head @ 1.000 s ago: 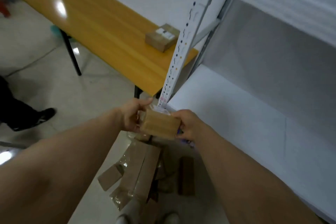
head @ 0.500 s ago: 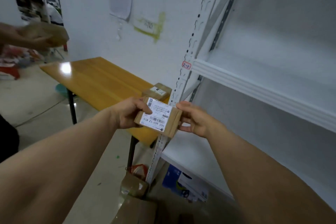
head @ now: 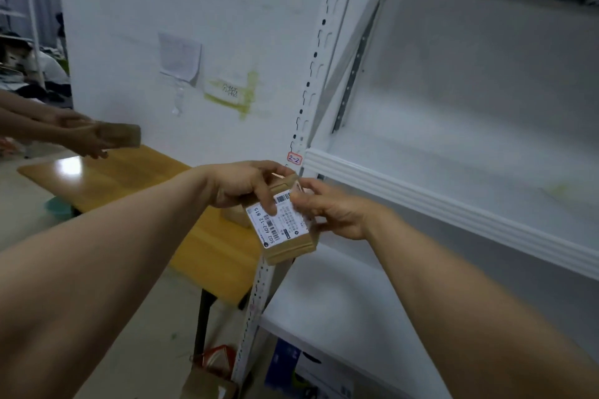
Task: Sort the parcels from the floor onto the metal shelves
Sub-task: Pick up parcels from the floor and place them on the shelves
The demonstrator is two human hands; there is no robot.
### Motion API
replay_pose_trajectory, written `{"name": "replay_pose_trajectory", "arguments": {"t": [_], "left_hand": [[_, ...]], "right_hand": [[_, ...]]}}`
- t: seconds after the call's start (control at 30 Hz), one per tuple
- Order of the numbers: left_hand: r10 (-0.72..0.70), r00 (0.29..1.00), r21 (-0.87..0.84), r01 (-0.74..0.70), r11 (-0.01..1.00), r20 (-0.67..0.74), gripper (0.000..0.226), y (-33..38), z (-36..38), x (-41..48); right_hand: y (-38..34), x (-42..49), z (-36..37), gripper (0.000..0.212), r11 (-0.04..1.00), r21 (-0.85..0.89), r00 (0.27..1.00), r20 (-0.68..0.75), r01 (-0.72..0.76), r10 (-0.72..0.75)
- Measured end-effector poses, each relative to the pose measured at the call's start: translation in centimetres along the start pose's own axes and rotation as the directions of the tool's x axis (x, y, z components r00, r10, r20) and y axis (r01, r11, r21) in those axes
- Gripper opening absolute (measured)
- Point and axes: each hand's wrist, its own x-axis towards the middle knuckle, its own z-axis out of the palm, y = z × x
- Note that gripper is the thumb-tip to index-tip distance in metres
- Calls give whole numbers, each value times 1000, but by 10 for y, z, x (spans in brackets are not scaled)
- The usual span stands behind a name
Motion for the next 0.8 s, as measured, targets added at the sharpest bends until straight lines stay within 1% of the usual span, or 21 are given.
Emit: {"name": "replay_pose_trajectory", "arguments": {"t": [0.03, 0.07, 0.1, 0.13, 0.17, 0.2, 0.23, 0.3, 0.37, 0.43, 0.5, 0.57, 0.63, 0.7, 0.73, 0.8], "left_hand": [[24, 1000, -10, -24, 1000, -6, 70, 3, 0, 1], [52, 998, -22, -52, 998, -38, 71, 5, 2, 1], [77, 991, -20, -79, 997, -109, 73, 6, 3, 2], [100, 974, 1, -102, 995, -203, 76, 6, 5, 4], [119, 951, 30, -115, 993, -287, 78, 6, 7, 5], [135, 933, 53, -124, 991, -334, 79, 5, 8, 6], [148, 927, 67, -133, 989, -345, 82, 5, 9, 7], [178, 937, 108, -152, 982, -302, 92, 5, 11, 8], [206, 947, 185, -163, 969, -245, 104, 9, 16, 9], [253, 938, 256, -191, 948, -237, 113, 13, 23, 13], [299, 918, 319, -211, 924, -259, 121, 17, 32, 17], [329, 904, 347, -227, 910, -273, 123, 22, 42, 22], [341, 890, 322, -241, 916, -303, 116, 27, 50, 25], [335, 887, 236, -268, 934, -319, 100, 31, 50, 26], [325, 893, 183, -280, 942, -311, 91, 34, 49, 24], [288, 912, 45, -287, 957, -292, 78, 38, 44, 22]], "right_hand": [[-3, 1, -3, 70, 999, -30, 999, -34, -16, 15], [-5, 1, -4, 88, 997, -67, 997, -64, -37, 33], [-9, 0, -4, 97, 993, -98, 993, -102, -64, 54], [-12, -1, -4, 99, 991, -96, 986, -146, -93, 78], [-14, -3, -4, 97, 992, -58, 977, -191, -110, 97], [-17, -4, -5, 92, 994, 1, 967, -233, -109, 107], [-19, -6, -6, 88, 993, 71, 955, -273, -99, 115], [-24, -7, -10, 82, 976, 207, 923, -356, -71, 143], [-28, -9, -14, 81, 953, 301, 876, -449, -39, 178], [-30, -10, -19, 81, 923, 386, 832, -515, 10, 207], [-32, -13, -23, 79, 882, 466, 818, -534, 73, 214], [-33, -17, -27, 71, 862, 495, 828, -525, 110, 196], [-33, -23, -31, 64, 879, 461, 843, -515, 118, 157], [-34, -30, -38, 63, 903, 410, 837, -532, 124, 127], [-33, -35, -43, 64, 910, 394, 825, -552, 129, 123], [-31, -44, -56, 70, 915, 374, 777, -617, 149, 126]]}}
